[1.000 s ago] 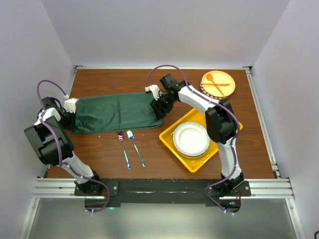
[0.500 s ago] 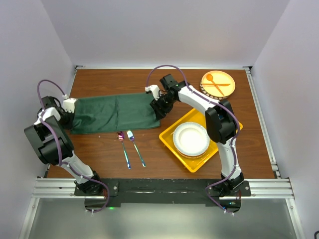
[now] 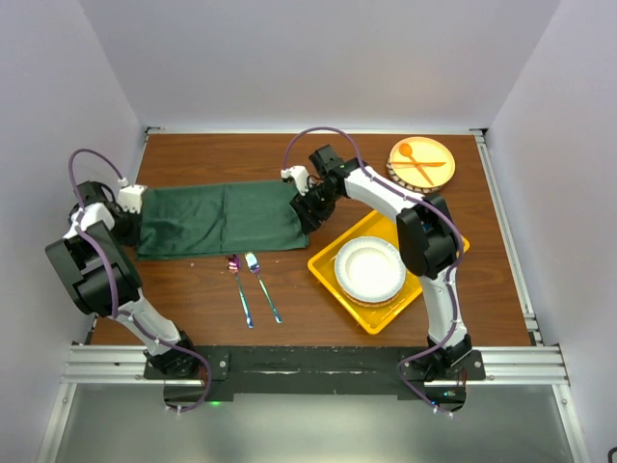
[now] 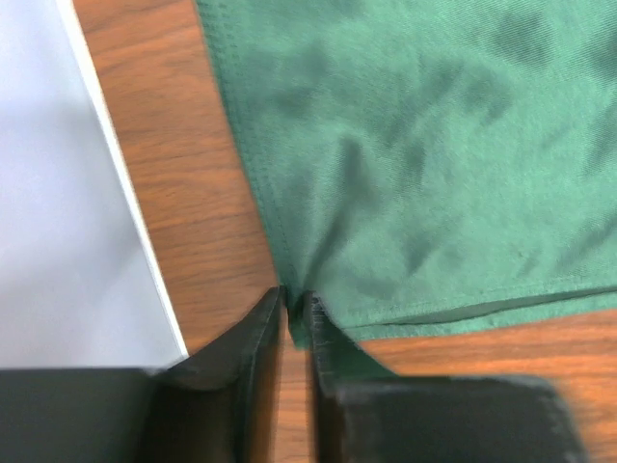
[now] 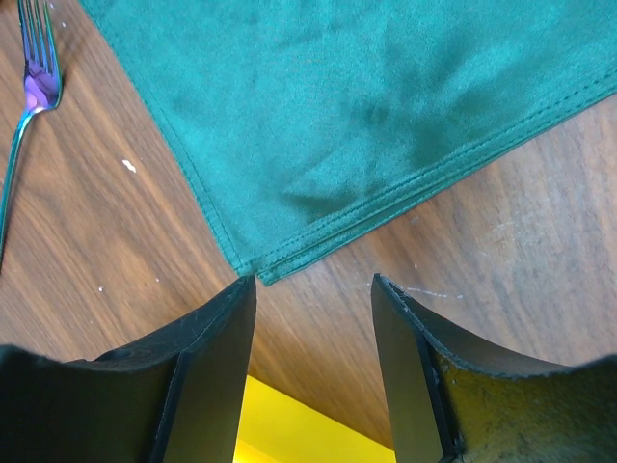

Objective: Fold the napkin into a case and place the utensils inside
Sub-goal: Fold and flatten the napkin at the center of the board.

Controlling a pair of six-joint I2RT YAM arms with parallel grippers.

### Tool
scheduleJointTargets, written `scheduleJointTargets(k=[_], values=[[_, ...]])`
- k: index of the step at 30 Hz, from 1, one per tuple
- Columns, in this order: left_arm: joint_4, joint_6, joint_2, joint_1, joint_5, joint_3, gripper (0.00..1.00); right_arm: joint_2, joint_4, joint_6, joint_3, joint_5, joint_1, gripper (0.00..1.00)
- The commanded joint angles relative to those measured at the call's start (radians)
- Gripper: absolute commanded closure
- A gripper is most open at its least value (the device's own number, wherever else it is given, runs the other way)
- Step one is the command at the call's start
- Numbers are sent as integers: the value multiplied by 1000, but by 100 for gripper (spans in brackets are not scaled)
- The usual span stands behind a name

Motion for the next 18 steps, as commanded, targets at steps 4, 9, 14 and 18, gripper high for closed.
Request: scheduleJointTargets(k=[4, 9, 14, 18], values=[[3, -91, -44, 1, 34, 36, 61, -6, 29, 36, 63, -9, 11, 45], [22, -146, -52, 2, 5, 53, 53, 12, 56, 48, 60, -21, 28, 44], [25, -175, -15, 2, -10, 59, 53, 39, 79, 42, 49, -1, 34, 46], [30, -204, 19, 7, -21, 62, 53, 55, 72, 16, 46, 25, 34, 46]])
